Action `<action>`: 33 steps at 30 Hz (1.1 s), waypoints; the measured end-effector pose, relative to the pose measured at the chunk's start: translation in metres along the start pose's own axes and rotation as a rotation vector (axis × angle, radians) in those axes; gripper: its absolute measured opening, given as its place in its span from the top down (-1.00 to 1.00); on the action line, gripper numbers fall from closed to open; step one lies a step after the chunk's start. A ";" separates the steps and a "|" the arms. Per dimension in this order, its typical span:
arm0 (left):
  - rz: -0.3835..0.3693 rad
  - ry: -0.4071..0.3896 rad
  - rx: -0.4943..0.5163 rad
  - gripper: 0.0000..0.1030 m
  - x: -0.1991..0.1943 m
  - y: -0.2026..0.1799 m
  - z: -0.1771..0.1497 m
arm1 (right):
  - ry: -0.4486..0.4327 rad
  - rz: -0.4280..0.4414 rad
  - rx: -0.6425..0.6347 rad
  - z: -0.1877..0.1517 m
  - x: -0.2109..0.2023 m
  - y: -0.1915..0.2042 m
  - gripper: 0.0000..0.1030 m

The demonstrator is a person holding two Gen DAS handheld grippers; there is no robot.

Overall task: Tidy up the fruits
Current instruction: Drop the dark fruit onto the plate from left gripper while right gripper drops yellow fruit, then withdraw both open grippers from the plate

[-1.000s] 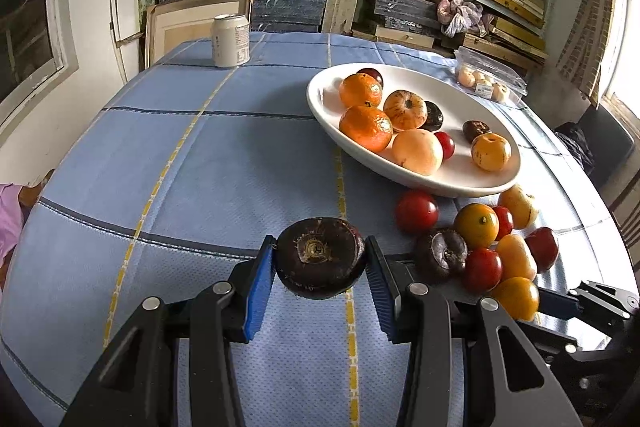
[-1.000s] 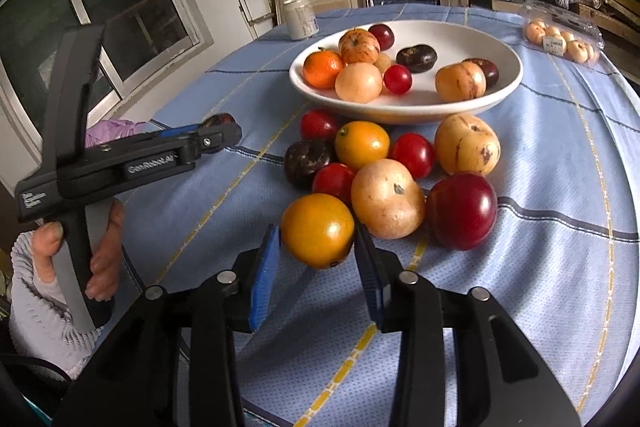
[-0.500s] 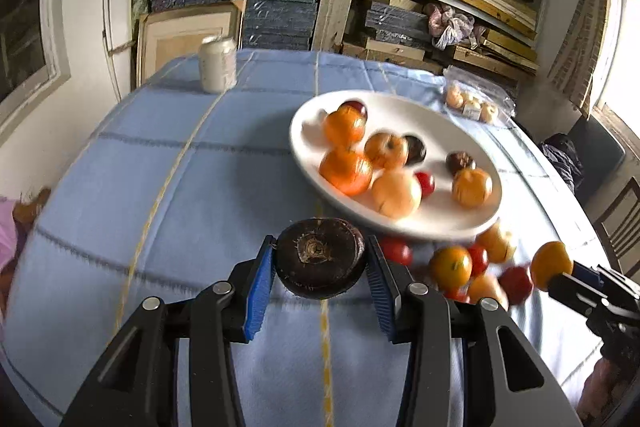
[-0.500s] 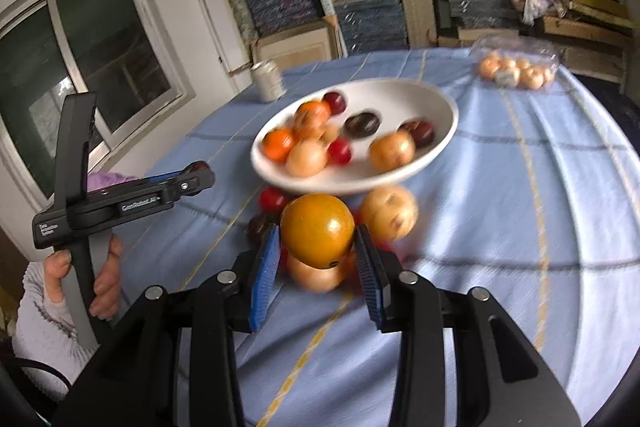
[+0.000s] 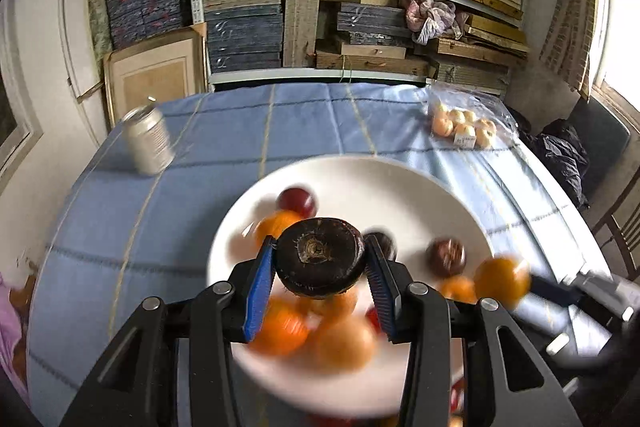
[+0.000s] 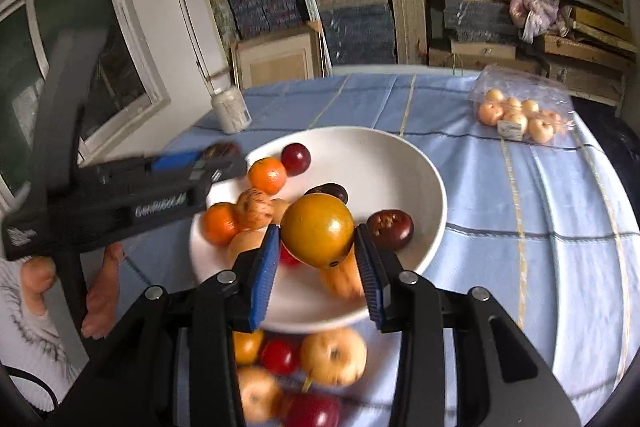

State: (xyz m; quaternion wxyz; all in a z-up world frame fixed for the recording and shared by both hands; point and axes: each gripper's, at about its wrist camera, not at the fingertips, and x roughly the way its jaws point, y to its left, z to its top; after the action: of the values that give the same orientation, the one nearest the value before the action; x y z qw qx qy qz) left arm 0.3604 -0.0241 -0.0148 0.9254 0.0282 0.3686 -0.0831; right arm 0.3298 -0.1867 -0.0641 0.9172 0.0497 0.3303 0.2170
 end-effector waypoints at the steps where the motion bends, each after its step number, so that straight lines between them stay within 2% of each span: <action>1: 0.002 0.005 0.004 0.13 0.007 -0.004 0.007 | 0.007 -0.009 -0.001 0.002 0.009 -0.002 0.27; 6: -0.022 0.074 -0.013 0.13 0.049 -0.014 0.029 | 0.039 -0.015 0.002 0.002 0.036 -0.009 0.27; 12: -0.016 0.145 -0.029 0.13 0.083 -0.016 0.031 | 0.053 -0.010 0.012 0.000 0.049 -0.017 0.25; 14: -0.014 0.161 -0.034 0.13 0.088 -0.017 0.032 | 0.045 -0.007 0.012 0.000 0.048 -0.020 0.12; 15: -0.010 0.162 -0.034 0.13 0.088 -0.016 0.032 | 0.041 -0.009 0.012 -0.001 0.046 -0.021 -0.05; 16: 0.000 0.158 -0.027 0.09 0.086 -0.017 0.032 | 0.030 -0.011 0.010 -0.001 0.042 -0.021 -0.07; 19: 0.019 0.120 -0.012 -0.10 0.071 -0.018 0.034 | -0.008 -0.008 0.001 0.003 0.028 -0.020 -0.07; 21: 0.022 0.097 -0.012 -0.12 0.055 -0.017 0.036 | -0.037 -0.001 0.002 0.005 0.017 -0.020 -0.08; 24: 0.031 0.055 -0.009 -0.24 0.021 -0.010 0.035 | -0.092 -0.010 0.010 0.008 -0.002 -0.022 -0.27; 25: 0.040 0.034 -0.004 -0.35 0.006 -0.006 0.031 | -0.112 -0.020 0.017 0.009 -0.009 -0.023 -0.34; 26: 0.054 0.012 0.002 -0.42 -0.007 -0.002 0.026 | -0.131 -0.025 0.023 0.010 -0.016 -0.024 -0.34; 29: 0.094 -0.028 0.013 -0.43 -0.037 0.007 0.004 | -0.196 -0.026 0.049 0.004 -0.045 -0.027 -0.37; 33: 0.133 -0.027 -0.013 -0.43 -0.061 0.025 -0.041 | -0.266 -0.025 0.114 -0.017 -0.076 -0.035 -0.48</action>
State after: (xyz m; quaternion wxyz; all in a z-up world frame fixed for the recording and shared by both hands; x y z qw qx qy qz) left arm 0.2935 0.0132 -0.0026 0.9340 0.0455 0.3538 -0.0192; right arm 0.2796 -0.2519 -0.0409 0.9513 0.1259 0.2179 0.1782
